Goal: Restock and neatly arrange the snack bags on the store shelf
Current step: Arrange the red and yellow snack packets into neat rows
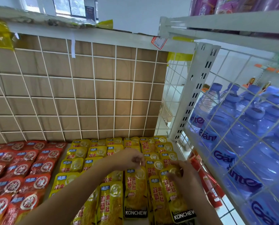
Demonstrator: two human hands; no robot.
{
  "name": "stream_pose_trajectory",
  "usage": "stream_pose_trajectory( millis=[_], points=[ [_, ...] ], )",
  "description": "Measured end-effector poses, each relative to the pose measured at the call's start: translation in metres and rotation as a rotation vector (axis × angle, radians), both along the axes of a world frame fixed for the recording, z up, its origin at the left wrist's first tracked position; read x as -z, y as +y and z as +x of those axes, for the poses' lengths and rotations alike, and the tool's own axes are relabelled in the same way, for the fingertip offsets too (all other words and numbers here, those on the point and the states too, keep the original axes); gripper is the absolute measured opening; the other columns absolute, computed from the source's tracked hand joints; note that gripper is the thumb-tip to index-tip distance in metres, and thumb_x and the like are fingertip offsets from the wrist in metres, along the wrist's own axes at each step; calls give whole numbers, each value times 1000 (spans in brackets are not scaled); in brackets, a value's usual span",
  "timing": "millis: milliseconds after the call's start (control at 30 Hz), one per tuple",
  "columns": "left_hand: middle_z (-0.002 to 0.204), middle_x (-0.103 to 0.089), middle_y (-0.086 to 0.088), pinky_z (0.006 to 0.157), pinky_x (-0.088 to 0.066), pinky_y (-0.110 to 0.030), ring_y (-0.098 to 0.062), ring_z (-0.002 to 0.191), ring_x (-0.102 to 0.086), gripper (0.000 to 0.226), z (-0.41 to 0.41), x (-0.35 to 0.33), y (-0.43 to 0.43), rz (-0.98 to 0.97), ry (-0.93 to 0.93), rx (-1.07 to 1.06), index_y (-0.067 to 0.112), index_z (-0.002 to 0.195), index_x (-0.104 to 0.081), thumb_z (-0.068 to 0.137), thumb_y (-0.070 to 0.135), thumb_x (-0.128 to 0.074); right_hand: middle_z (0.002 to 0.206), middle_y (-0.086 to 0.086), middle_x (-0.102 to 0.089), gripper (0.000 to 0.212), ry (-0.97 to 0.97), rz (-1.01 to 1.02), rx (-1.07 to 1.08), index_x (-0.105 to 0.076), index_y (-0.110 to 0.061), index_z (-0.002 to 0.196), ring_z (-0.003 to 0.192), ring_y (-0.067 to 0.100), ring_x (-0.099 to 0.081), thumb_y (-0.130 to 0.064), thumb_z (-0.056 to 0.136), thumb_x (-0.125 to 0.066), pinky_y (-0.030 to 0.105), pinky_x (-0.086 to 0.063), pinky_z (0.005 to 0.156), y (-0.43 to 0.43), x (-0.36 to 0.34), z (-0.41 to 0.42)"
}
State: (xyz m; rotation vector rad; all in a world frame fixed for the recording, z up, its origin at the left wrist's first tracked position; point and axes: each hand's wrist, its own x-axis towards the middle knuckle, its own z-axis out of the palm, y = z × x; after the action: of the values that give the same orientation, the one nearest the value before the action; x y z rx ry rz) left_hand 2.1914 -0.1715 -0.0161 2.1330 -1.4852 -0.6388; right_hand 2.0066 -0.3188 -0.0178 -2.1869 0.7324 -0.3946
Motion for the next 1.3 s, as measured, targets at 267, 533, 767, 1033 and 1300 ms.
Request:
stream_pose_trajectory(
  millis=[267,533,767,1033,1300],
  points=[
    [80,-52,10,62,-34,-8,2,71,-46,18,6,-1,10,-15,43,-42,12,106,-66,90,13,-57,79,-10,-66,19,4,110,1,-64,-26,78,72,5,-61,-8,83,-66,17,-40,56,-10,-4,1],
    [77,-52,20,61,-35,-2,9,69,-50,19,10,5,25,30,9,-78,13,104,-65,85,16,-65,69,-10,-64,13,-19,107,-99,-65,-25,77,64,-1,-59,-13,82,-68,11,-45,57,19,-15,10],
    [93,-59,7,65,-34,-7,-3,84,-50,20,6,10,26,23,-62,-86,16,107,-63,87,20,-62,74,-14,-62,25,46,32,-251,-54,-35,73,62,-5,-56,-16,83,-67,11,-44,58,66,-2,26],
    [92,-59,3,69,-40,-14,-7,83,-53,17,8,10,31,-17,-36,-97,15,103,-64,87,9,-58,108,-10,-59,18,49,-302,-300,-60,-17,105,97,3,-52,-25,89,-59,-1,-28,67,77,12,33],
    [93,-57,9,77,-40,-17,-5,90,-54,18,6,11,32,-32,-45,-123,19,103,-64,89,11,-57,98,-9,-53,13,-14,-391,-267,-58,-14,99,89,3,-41,-23,91,-54,12,-31,72,84,24,34]
  ],
)
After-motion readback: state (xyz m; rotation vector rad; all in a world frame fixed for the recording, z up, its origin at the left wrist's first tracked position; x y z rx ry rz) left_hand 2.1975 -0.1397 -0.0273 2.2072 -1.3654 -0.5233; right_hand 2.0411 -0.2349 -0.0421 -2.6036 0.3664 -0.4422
